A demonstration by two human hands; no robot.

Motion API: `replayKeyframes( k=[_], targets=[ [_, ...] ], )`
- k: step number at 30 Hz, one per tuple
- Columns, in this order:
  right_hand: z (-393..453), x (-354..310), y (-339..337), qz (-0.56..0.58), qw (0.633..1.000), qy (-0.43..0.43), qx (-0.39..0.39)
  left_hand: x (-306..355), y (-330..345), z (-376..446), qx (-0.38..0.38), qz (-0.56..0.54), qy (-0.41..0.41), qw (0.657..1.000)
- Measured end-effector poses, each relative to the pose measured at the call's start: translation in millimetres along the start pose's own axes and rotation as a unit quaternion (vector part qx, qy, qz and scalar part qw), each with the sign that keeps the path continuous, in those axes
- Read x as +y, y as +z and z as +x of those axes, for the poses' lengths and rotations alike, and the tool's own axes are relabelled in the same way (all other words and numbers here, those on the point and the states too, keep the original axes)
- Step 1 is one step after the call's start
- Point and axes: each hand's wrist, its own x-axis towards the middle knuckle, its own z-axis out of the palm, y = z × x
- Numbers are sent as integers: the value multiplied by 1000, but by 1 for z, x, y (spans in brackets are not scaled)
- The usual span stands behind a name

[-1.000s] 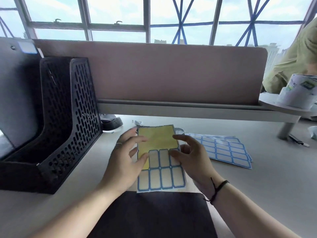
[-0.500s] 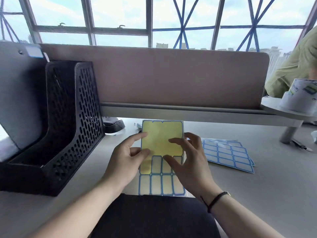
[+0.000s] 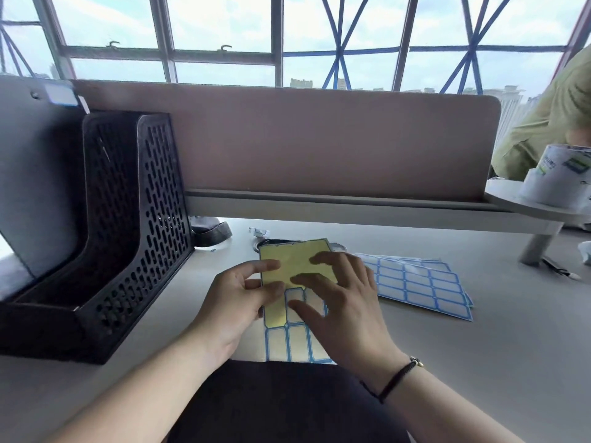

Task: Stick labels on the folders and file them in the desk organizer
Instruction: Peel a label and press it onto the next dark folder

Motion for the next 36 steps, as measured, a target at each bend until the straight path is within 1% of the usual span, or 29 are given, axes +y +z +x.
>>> replayKeyframes(
  k=[2,6,12,16,22,29,36],
  targets=[
    [-1,-2,3,20,1000,-9,-19,1,1,0,-6,5,1,1000],
    [-3,2,5,70,996,7,-49,3,3,-4,-26,23,12,999],
    [-2,5,6,99,994,14,-34,5,5,-6,-41,39,4,998],
    [-3,6,7,109,994,10,-26,1,3,-4,-45,55,8,997],
    [-3,5,5,91,995,-17,-25,-3,3,-1,-39,88,19,995],
    [-3,5,4,117,992,-7,-41,-4,3,0,-49,112,20,992],
    [-3,7,6,112,993,-5,-42,-3,2,-2,-67,95,16,993]
  ],
)
